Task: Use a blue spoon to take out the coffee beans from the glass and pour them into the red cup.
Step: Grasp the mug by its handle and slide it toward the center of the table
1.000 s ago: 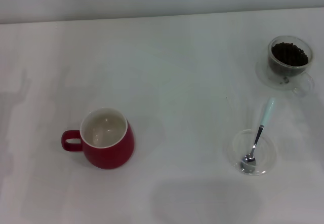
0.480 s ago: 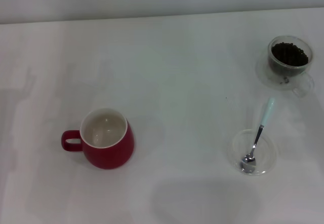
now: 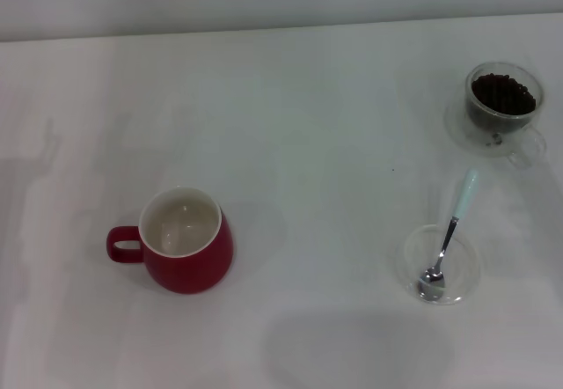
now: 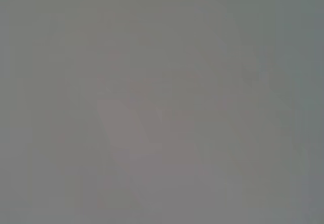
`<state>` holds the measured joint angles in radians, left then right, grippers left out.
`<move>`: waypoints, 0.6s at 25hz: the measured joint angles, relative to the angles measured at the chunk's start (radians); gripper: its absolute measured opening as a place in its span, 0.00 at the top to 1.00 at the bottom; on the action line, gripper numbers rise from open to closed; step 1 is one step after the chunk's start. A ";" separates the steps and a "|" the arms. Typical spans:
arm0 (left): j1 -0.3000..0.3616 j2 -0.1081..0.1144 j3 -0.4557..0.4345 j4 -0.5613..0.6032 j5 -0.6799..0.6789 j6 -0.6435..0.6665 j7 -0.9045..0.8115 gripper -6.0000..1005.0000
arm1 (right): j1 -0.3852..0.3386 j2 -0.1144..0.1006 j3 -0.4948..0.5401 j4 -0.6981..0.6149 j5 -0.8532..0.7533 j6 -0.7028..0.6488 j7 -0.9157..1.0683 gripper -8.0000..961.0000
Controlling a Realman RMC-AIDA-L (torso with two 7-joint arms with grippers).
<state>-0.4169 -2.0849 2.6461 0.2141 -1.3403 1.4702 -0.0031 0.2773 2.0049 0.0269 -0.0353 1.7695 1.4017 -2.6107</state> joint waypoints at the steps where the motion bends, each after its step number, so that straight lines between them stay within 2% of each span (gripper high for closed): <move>1: 0.004 0.000 0.000 0.001 0.001 0.000 0.000 0.12 | -0.001 0.000 0.000 -0.002 0.000 0.007 0.001 0.09; 15: 0.037 0.000 0.012 0.000 0.012 0.001 0.002 0.12 | -0.030 -0.002 -0.070 0.020 -0.007 0.028 0.006 0.09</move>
<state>-0.3800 -2.0847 2.6579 0.2143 -1.3281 1.4713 -0.0008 0.2471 2.0033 -0.0429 -0.0151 1.7625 1.4302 -2.6051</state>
